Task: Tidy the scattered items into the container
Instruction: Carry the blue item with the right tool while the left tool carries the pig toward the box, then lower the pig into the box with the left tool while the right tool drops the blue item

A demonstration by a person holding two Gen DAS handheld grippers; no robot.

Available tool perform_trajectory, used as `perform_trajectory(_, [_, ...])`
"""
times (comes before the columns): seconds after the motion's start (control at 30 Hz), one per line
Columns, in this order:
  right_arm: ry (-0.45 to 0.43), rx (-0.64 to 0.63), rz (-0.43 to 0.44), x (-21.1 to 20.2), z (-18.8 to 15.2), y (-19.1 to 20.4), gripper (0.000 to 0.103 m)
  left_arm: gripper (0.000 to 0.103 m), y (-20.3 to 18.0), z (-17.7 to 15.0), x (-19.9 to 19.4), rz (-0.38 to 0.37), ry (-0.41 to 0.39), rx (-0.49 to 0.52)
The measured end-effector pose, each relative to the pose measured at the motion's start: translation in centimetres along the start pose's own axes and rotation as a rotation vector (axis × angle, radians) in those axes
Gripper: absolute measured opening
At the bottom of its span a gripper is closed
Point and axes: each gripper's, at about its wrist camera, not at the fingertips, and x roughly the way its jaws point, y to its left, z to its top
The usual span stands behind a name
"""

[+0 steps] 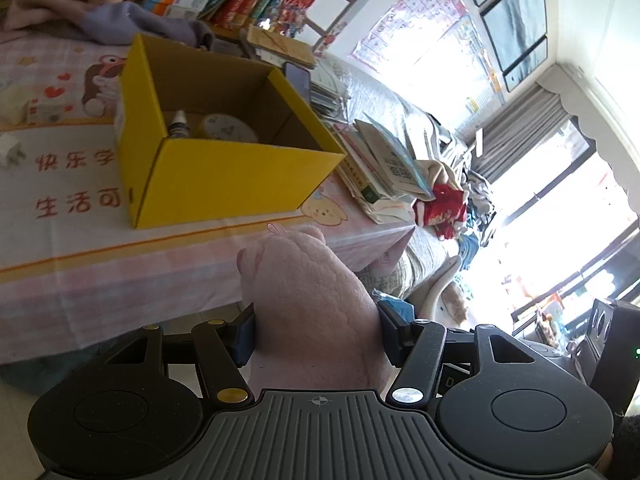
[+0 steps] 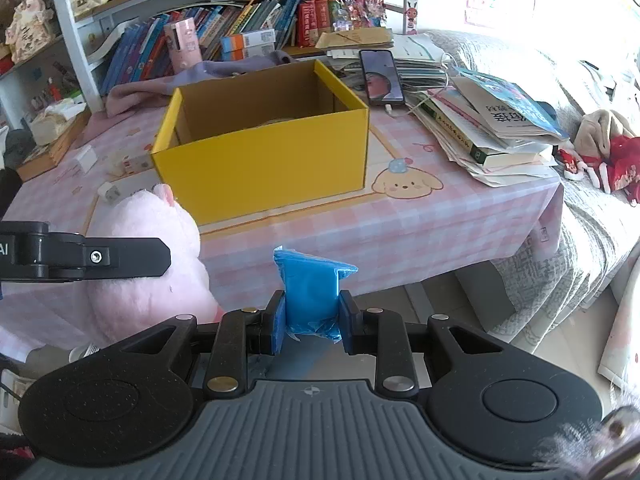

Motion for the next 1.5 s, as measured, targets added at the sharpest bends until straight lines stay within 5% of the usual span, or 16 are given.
perform_trajectory(0.7, [-0.094,-0.071,0.098,3.9,7.2,-3.2,0.025,0.059,-2.7,5.9,2.5,0.054,-0.16,0.127])
perform_trajectory(1.13, [-0.159,-0.213,0.243,9.2,15.5,-3.4,0.025,0.06,-1.8,11.7,4.5,0.238,-0.274,0.124])
perform_trajectory(1.5, [-0.06,-0.434,0.347,19.1,21.3,-1.5,0.025,0.06,2.8,17.8,10.5,0.435,-0.087,0.149])
